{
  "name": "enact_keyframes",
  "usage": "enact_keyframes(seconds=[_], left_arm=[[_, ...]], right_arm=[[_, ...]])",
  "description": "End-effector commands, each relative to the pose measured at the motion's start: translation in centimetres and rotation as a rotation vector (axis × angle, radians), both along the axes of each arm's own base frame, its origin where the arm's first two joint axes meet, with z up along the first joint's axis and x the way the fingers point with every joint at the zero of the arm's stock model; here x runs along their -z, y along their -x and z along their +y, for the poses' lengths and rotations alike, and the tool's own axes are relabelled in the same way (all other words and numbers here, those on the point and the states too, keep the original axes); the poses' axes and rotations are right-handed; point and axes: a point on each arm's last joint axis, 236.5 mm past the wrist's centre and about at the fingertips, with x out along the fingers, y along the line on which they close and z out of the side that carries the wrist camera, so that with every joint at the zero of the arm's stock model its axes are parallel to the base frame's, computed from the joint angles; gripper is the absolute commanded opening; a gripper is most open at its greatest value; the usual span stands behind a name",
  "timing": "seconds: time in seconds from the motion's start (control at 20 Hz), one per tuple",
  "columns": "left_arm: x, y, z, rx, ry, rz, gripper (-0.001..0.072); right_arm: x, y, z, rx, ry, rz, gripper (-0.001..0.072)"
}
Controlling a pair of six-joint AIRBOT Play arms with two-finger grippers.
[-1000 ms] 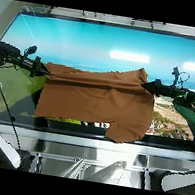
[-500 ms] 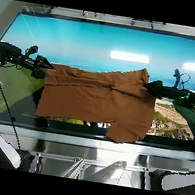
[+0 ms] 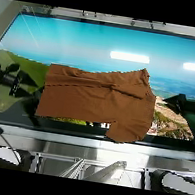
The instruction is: Fold the shirts.
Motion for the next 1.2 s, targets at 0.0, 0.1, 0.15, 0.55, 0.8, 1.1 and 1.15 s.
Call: enact_keyframes(seconds=[0.0,0.1,0.15,0.55,0.8,1.1,1.15], left_arm=[[3.3,5.8,0.8,-0.062,-0.126,0.08,0.0619],[4.5,7.3,-0.3,-0.063,-0.115,0.106,0.0619],[5.1,7.9,-0.9,-0.052,-0.108,0.119,0.0619],[5.0,4.4,-6.5,0.01,0.011,-0.043,0.0443],[4.5,4.4,-7.3,0.089,0.011,-0.064,0.0023],[3.7,5.2,-7.7,0.111,0.051,-0.041,0.0023],[3.8,5.2,-7.7,0.11,0.05,-0.041,0.0023]], right_arm=[[0.0,2.8,0.0,0.028,0.037,0.004,0.0366],[-0.6,3.0,0.5,0.036,0.027,-0.012,0.0366],[-1.1,3.1,0.8,0.031,0.019,-0.021,0.0366],[-4.7,4.3,2.5,-0.014,0.002,-0.081,0.0366],[-1.7,8.1,3.2,0.003,0.005,0.089,0.0371],[4.7,16.8,8.0,0.066,-0.142,0.448,0.0615],[5.5,17.7,8.6,0.078,-0.156,0.474,0.0615]])
